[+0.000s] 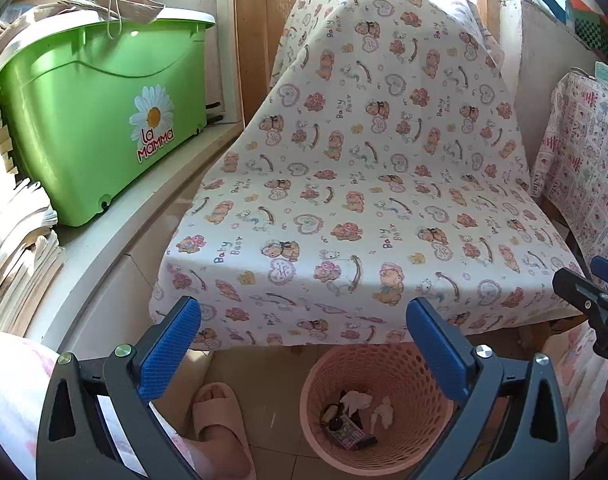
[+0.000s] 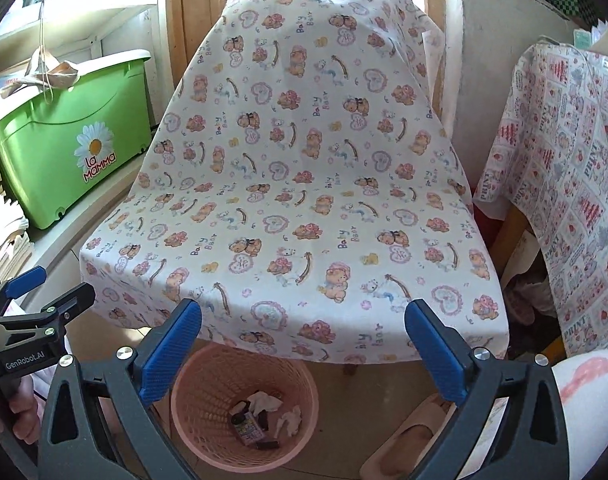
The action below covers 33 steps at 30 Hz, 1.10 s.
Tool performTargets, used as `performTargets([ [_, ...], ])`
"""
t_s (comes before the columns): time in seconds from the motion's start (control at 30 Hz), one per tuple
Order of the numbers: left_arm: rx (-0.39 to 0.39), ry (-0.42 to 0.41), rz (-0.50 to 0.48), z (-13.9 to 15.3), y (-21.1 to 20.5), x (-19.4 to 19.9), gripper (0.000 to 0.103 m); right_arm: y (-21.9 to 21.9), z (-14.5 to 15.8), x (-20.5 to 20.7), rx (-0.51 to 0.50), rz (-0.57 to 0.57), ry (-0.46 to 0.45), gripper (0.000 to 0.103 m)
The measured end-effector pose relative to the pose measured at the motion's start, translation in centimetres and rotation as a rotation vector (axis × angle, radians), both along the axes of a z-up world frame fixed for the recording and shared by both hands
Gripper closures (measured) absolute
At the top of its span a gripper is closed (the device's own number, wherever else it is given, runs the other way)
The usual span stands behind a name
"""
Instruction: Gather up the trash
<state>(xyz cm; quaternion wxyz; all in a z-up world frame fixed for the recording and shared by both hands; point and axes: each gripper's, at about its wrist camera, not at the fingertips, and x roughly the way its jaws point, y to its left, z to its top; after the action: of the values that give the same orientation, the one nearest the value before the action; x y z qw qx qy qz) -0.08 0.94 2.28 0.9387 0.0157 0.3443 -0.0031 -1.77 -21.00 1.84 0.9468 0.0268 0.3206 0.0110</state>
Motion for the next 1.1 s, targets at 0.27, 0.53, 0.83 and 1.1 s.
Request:
performTargets([
  [0.27,0.017,-0.008,0.001,-0.32,0.06,-0.21,0.001,0.07,-1.02,-0.25,0.0,-0.019,0.0,0.001],
  [0.53,0.028,-0.008,-0.011,-0.51,-0.31,-0.52,0.001,-0.13,-1.18,-0.8,0.014,-0.028,-0.006,0.001],
  [0.83,0.017,-0.004,-0.007,-0.6,-0.25,-0.39,0.001,-0.34,-1.16,-0.81,0.015,-0.036,-0.007,0.001],
  [1.1,0.037,0.003,-0.005,-0.94,-0.38,-0.43,0.001,-0.06,-1.3,-0.64,0.009,-0.031,0.001,0.001],
])
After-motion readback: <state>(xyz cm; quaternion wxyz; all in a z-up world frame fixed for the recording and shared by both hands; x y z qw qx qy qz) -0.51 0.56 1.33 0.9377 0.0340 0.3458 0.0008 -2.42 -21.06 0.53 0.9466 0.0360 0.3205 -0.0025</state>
